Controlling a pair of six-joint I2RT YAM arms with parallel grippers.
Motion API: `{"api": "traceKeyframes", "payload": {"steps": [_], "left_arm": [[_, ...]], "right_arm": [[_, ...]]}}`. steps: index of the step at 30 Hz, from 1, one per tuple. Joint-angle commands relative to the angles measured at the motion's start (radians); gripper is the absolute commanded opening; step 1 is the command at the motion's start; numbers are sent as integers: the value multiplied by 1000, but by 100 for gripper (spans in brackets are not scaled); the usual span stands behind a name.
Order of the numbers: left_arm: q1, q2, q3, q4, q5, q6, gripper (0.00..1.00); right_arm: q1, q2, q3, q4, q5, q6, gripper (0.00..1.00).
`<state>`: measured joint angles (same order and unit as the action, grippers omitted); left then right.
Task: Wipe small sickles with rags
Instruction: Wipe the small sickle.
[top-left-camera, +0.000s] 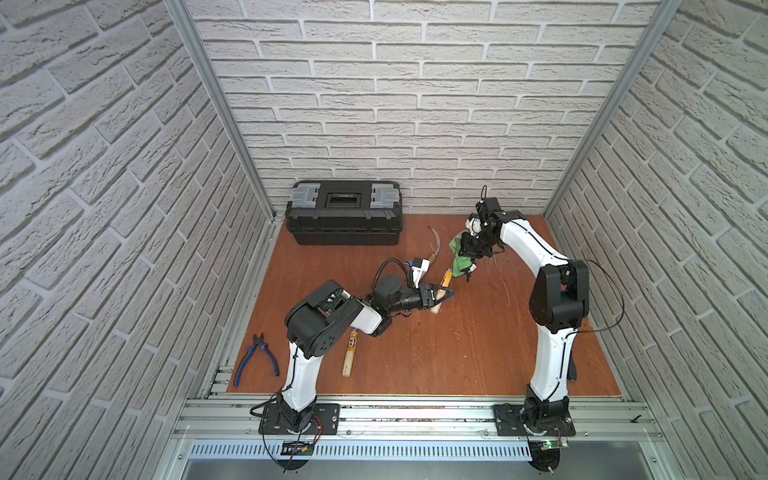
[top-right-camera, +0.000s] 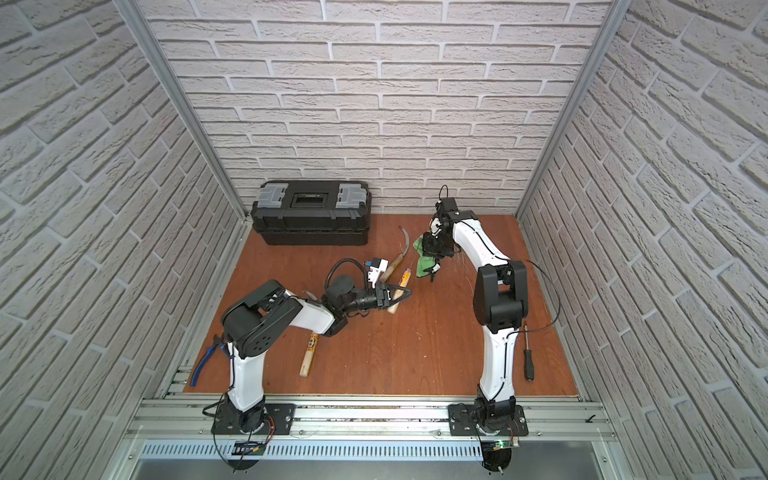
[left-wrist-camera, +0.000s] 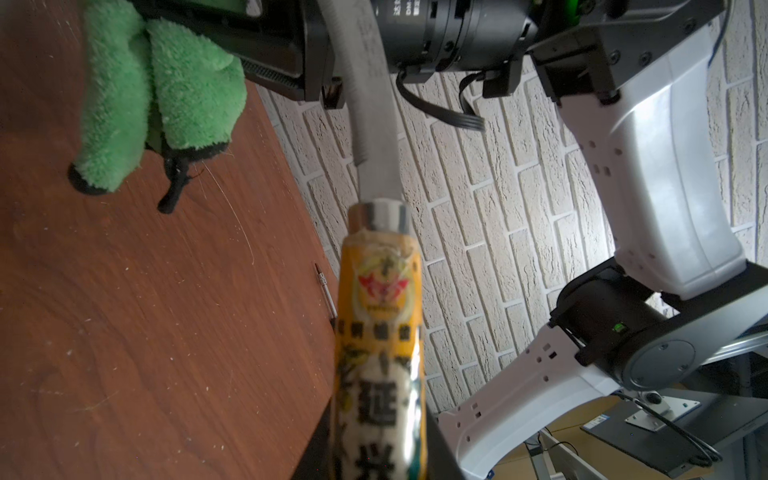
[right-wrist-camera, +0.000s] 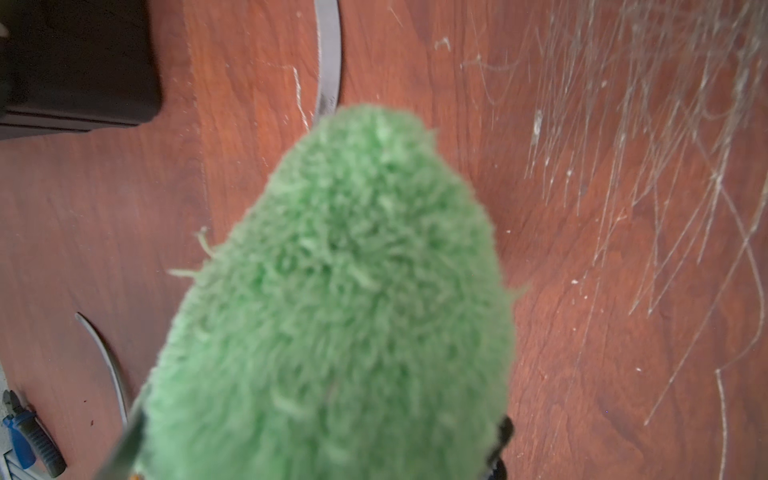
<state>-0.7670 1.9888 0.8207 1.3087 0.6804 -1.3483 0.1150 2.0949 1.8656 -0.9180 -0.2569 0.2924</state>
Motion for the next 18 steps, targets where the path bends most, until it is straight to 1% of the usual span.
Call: {"api": "traceKeyframes", "payload": {"steps": [1,3,9,12,18], "left_arm": [[-8,15,14,94,7,-13,0],[-9,23,20,94,8,-15,0],[-11,54,35,94,12,-25,0],[-11,62,41,95,13,-29,0],[-9,90,54,94,13,-40,0]], "right_arm": [[11,-26,48,1,-37,-45,7],[17,-38,56,7,-57,-62,6],[32,-110,16,64,-119,-100,6],[45,-169,-7,79,-128,-126,6],[76,-236,-43,83,-133,-170,6]]}}
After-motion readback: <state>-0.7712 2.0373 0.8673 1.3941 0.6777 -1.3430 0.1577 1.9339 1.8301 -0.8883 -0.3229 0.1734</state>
